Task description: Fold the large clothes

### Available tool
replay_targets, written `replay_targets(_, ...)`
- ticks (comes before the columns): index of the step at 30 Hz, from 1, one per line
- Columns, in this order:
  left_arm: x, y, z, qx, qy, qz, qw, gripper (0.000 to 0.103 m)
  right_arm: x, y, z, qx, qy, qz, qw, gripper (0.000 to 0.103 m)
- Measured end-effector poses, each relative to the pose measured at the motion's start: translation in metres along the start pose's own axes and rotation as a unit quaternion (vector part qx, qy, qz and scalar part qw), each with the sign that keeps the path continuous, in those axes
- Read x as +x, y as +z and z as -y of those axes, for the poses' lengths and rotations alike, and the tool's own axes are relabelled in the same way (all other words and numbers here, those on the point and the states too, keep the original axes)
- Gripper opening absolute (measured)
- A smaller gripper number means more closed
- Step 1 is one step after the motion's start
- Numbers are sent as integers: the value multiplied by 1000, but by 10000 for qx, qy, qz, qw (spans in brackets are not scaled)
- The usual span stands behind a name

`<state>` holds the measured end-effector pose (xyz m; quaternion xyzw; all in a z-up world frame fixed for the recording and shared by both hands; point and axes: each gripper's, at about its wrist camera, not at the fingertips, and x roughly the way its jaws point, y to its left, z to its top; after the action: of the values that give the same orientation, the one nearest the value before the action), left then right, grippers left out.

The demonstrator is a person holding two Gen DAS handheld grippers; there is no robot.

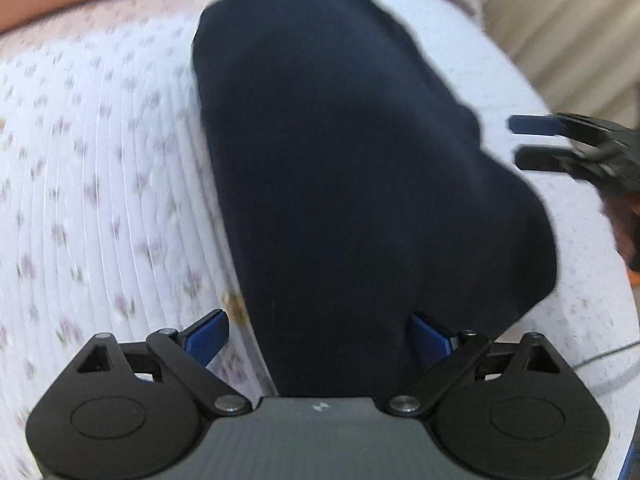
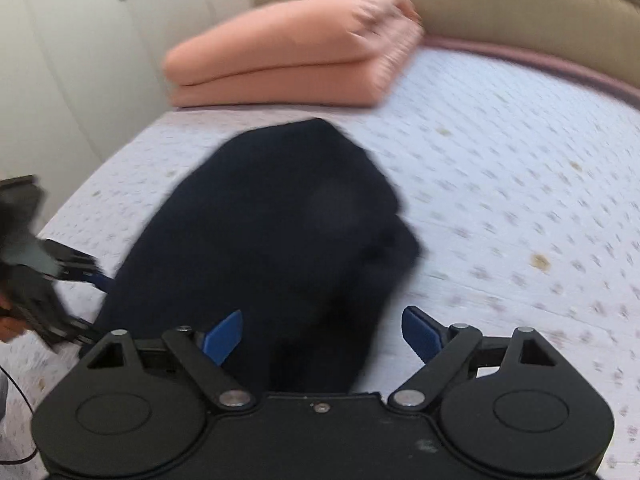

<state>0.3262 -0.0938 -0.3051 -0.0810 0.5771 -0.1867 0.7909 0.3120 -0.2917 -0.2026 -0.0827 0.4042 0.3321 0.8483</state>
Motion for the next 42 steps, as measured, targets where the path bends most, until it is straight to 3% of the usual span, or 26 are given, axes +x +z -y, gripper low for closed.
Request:
replay_targets(2,5,-3,2,-156,72,-23,9998,102,22,-11,-24,-502,-300,-275,9979,102)
replay_targets(5,5,-7,10,64,307,-18,9995,103,44,-27,-31,-989,-752,-435,9913,102)
replay_targets(8,5,-10,14,95,348,-52,9993,102,40,-31,-9,-571,-541,-506,9956,102)
replay_targets(13,4,-11,18,104,394,-67,9991,102,36,-38,-11,-1010,-747,-520,9907,103)
replay_targets(16,1,-19,17,154,408,-81,9990,102,35,-41,-8,-881,-770,-559,9916,103)
replay_targets(19,-7,-30,14,136,439,-115,9989,102,35,-32,-5,-597,-770,-939,9908,103)
replay_targets(22,-27,-40,11,168,287,-68,9994,92,12,-17,-4,-265,-844,-966,9914,102)
replay_targets(25,-52,-40,20,663,204,210,9974,96,-14,-4,-22,-352,-519,-548,9965,102)
replay_targets(29,-40,-30,28,869,-173,177,9959,93,12,-8,-53,-539,-101,-939,9941,102)
replay_targets(30,-33,-29,27,846,-100,126,9963,92,24,-12,-56,-627,-237,-1109,9916,102)
replay_targets(32,-17,-31,23,936,208,-78,9954,83,45,-31,-60,-1151,-833,-1330,9809,102)
replay_targets(33,-13,-36,19,889,155,-162,9958,83,50,-45,-56,-1409,-1051,-1390,9746,102)
replay_targets(35,-23,-49,3,606,-95,-271,9977,82,37,-53,-29,-636,-736,-1358,9860,102)
replay_targets(37,-39,-55,-6,539,-86,-236,9982,83,26,-51,0,173,-356,-1570,9868,102)
replay_targets(42,-76,-22,-34,-82,-195,220,9995,98,2,-19,53,1638,570,-964,9801,102)
